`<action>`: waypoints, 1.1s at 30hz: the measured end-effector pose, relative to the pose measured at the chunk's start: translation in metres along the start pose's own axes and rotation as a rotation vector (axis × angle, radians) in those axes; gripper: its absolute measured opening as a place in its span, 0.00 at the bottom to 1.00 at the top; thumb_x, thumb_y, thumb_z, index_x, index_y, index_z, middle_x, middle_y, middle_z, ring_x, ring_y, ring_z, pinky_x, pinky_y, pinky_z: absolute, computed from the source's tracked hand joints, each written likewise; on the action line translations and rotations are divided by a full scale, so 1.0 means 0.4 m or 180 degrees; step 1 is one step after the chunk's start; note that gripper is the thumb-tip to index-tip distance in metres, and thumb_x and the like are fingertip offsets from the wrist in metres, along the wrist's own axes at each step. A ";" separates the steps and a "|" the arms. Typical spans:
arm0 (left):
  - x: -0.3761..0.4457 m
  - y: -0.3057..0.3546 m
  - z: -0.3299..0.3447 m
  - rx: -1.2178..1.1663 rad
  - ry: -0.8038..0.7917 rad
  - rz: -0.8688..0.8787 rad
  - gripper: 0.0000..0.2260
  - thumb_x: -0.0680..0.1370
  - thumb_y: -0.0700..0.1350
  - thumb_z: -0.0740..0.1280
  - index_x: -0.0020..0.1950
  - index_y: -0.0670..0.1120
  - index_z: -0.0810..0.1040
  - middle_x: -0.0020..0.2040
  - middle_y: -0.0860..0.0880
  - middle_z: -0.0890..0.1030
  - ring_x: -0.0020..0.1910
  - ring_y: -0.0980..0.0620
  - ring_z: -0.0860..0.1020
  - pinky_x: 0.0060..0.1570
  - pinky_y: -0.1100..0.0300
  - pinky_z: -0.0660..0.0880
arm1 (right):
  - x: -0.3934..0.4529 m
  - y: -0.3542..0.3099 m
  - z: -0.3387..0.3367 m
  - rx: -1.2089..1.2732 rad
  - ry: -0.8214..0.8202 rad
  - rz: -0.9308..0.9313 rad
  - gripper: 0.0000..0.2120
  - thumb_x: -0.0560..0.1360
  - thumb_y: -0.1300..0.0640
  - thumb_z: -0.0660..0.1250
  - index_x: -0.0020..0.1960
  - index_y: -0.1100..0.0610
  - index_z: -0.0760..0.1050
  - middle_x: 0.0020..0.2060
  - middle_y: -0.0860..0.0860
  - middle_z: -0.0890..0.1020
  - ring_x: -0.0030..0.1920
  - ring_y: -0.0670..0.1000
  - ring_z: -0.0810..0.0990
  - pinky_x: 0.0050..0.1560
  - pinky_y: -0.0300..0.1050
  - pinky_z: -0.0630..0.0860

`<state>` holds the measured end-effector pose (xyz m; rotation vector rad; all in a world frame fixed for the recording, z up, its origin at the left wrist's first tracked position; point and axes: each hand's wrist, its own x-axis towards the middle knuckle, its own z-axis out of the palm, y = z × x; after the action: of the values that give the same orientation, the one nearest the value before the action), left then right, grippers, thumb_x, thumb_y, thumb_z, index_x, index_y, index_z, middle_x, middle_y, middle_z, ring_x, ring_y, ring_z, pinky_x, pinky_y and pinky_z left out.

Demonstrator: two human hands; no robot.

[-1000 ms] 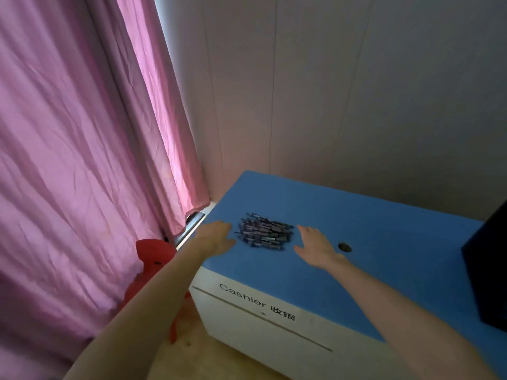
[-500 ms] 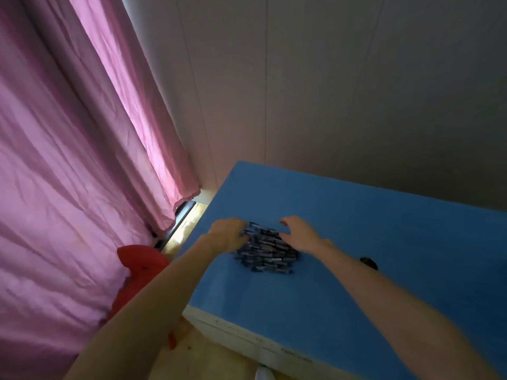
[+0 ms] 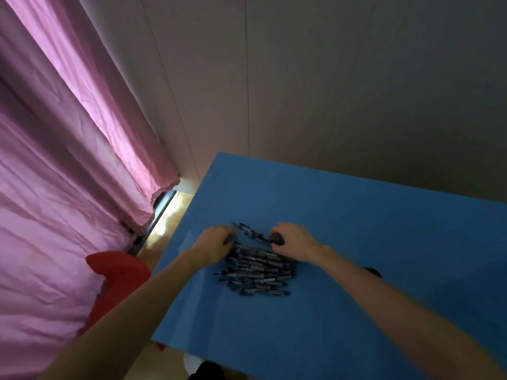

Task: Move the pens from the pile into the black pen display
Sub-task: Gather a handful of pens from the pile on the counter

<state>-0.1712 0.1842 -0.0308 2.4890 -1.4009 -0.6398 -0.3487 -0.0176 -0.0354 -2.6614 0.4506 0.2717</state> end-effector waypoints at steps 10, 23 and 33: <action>0.041 -0.013 0.003 -0.0490 -0.0084 0.0162 0.13 0.78 0.56 0.71 0.58 0.52 0.84 0.55 0.54 0.84 0.54 0.53 0.82 0.57 0.53 0.79 | 0.055 -0.009 0.011 -0.0242 0.0065 -0.0165 0.20 0.79 0.45 0.66 0.66 0.55 0.73 0.54 0.50 0.73 0.46 0.52 0.77 0.45 0.49 0.77; 0.071 0.031 0.003 0.0200 -0.0333 0.0872 0.17 0.76 0.57 0.72 0.64 0.54 0.80 0.63 0.56 0.76 0.63 0.53 0.74 0.57 0.57 0.73 | 0.048 -0.010 0.075 0.0330 0.0622 0.0282 0.21 0.78 0.48 0.66 0.69 0.52 0.72 0.53 0.47 0.73 0.47 0.47 0.75 0.42 0.43 0.73; 0.076 0.069 0.010 0.0639 -0.0278 0.1487 0.15 0.78 0.47 0.69 0.65 0.50 0.80 0.65 0.53 0.77 0.63 0.51 0.75 0.55 0.58 0.72 | 0.023 0.031 0.049 0.0165 0.0545 0.0500 0.19 0.77 0.48 0.67 0.65 0.53 0.74 0.51 0.47 0.72 0.42 0.50 0.77 0.41 0.49 0.78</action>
<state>-0.1802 0.1439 -0.0317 2.1594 -2.0769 -0.5323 -0.3467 -0.0221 -0.0601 -2.6127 0.7126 0.0770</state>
